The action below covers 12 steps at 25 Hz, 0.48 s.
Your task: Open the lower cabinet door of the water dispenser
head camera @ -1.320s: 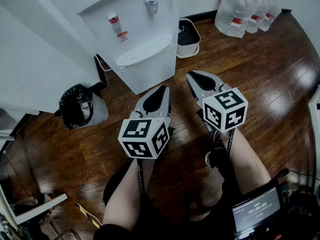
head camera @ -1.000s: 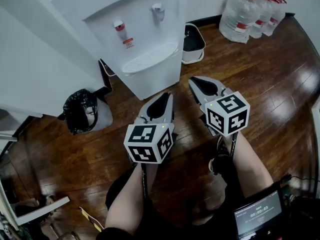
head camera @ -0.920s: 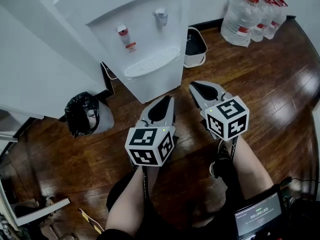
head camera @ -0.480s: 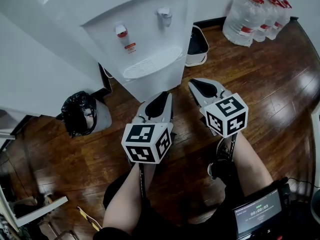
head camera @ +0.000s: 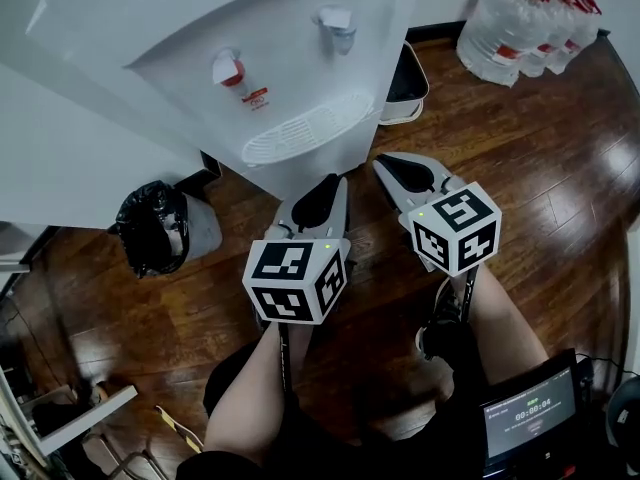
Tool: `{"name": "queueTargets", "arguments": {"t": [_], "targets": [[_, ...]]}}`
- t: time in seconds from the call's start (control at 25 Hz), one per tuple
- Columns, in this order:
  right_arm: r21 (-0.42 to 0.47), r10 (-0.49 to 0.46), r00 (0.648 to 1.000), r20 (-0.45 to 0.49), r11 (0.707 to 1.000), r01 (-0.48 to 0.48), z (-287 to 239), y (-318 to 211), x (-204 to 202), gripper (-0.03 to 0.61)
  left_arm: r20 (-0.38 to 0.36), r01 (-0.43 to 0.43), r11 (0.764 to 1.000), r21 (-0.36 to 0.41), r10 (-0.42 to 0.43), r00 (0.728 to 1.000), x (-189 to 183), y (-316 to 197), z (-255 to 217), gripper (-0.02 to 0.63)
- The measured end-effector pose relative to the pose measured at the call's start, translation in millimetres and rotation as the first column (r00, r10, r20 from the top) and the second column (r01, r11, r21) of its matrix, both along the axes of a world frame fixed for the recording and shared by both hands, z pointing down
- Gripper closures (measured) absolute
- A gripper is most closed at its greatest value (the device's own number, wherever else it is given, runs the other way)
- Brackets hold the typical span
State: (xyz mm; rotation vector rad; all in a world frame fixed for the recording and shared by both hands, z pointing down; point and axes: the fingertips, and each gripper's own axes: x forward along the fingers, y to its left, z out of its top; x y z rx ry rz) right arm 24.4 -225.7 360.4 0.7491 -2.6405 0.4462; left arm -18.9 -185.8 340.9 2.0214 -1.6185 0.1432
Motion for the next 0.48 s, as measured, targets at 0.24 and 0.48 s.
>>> {"name": "queueTargets", "arguments": {"t": [0.24, 0.48], "targets": [[-0.033, -0.004, 0.999, -0.053, 0.999, 0.002, 17.4, -10.9, -0.5, 0.565, 0.007, -0.033, 0.999, -0.042, 0.033, 0.999, 5.8, -12.5, 15.0, 0.563], [-0.023, -0.058, 0.995, -0.083, 0.998, 0.056, 32.4, -31.3, -3.8, 0.549, 0.177, -0.169, 0.974, -0.149, 0.194, 0.965, 17.9, -22.9, 48.8, 0.5]]}}
